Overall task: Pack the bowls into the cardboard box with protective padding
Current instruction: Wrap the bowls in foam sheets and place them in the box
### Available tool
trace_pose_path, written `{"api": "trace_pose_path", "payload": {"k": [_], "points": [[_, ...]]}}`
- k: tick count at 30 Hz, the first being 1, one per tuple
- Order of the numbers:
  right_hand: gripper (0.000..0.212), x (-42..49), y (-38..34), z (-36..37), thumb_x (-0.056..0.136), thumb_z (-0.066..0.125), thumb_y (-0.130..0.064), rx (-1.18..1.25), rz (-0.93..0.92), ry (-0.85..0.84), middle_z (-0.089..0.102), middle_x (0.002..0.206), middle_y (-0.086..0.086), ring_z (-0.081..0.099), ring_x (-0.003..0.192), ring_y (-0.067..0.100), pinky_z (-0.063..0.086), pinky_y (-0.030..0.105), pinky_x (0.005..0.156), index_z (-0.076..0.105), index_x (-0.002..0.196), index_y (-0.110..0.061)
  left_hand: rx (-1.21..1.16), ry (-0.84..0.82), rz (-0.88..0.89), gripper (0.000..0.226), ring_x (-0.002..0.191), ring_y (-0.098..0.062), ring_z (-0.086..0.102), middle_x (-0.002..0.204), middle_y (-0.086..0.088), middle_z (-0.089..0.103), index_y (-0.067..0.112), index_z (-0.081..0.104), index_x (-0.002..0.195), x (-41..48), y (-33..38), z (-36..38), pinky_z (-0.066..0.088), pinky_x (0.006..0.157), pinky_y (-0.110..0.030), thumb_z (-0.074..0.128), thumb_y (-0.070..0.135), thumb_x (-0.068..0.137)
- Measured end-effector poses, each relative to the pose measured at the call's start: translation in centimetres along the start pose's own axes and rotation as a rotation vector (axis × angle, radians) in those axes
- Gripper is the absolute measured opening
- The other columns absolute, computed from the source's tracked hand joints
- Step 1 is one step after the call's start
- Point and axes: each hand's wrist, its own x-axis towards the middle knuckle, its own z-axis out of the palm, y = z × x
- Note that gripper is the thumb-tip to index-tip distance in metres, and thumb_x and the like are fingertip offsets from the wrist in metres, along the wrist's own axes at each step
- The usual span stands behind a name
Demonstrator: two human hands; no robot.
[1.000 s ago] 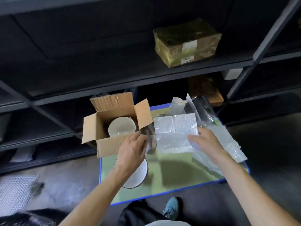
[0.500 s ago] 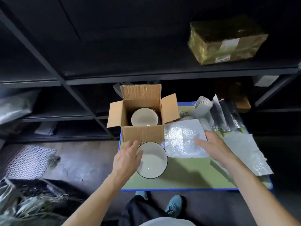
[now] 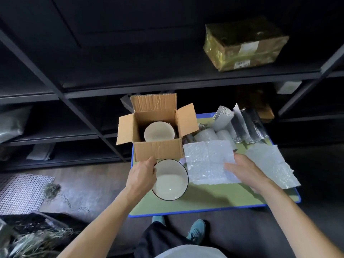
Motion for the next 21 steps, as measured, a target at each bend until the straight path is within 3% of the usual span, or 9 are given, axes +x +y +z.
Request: {"api": "trace_pose_path", "payload": {"k": [6, 11, 14, 19, 21], "points": [[0.016, 0.2, 1.2, -0.7, 0.087, 0.056, -0.011, 0.045, 0.044, 0.073, 0.075, 0.097, 0.003, 0.070, 0.095, 0.029, 0.054, 0.046, 0.089, 0.070, 0.095, -0.016, -0.061, -0.043, -0.004, 0.015, 0.075, -0.033, 0.060, 0.084, -0.008, 0.069, 0.015, 0.058, 0.104, -0.8, 0.6, -1.5, 0.050, 0.064, -0.038, 0.051, 0.011, 0.091], [0.015, -0.1, 1.8, -1.1, 0.086, 0.058, -0.003, 0.120, 0.063, 0.162, 0.075, 0.096, 0.011, 0.071, 0.090, 0.030, 0.056, 0.042, 0.079, 0.069, 0.095, -0.009, -0.149, -0.125, -0.004, 0.013, 0.060, -0.021, 0.066, 0.080, -0.004, 0.069, 0.024, 0.052, 0.099, -1.6, 2.0, -3.6, 0.056, 0.061, -0.042, 0.047, 0.014, 0.092], [0.014, -0.3, 2.1, -1.2, 0.083, 0.058, -0.006, 0.126, 0.082, 0.187, 0.072, 0.096, 0.018, 0.068, 0.082, 0.031, 0.050, 0.035, 0.070, 0.066, 0.094, -0.002, -0.173, -0.141, 0.019, 0.014, 0.051, -0.007, 0.064, 0.078, 0.005, 0.067, 0.027, 0.052, 0.097, -1.8, 3.5, -5.2, 0.052, 0.052, -0.029, 0.048, 0.014, 0.093], [0.012, -1.2, 1.8, -1.6, 0.081, 0.055, -0.005, 0.115, 0.100, 0.192, 0.063, 0.078, 0.007, 0.055, 0.070, 0.023, 0.044, 0.028, 0.061, 0.064, 0.088, -0.003, -0.307, -0.164, 0.076, 0.008, 0.049, -0.008, 0.067, 0.079, 0.001, 0.066, 0.018, 0.052, 0.093, -1.9, 7.1, -7.2, 0.052, 0.053, -0.028, 0.048, 0.012, 0.096], [0.009, -1.6, 1.6, -1.5, 0.083, 0.055, -0.006, 0.132, 0.088, 0.193, 0.061, 0.077, 0.005, 0.052, 0.068, 0.021, 0.041, 0.026, 0.058, 0.062, 0.088, -0.005, -0.336, -0.138, 0.101, 0.007, 0.050, -0.005, 0.067, 0.072, 0.001, 0.068, 0.018, 0.054, 0.093, -1.7, 8.6, -7.7, 0.048, 0.049, -0.020, 0.050, 0.012, 0.095]]}}
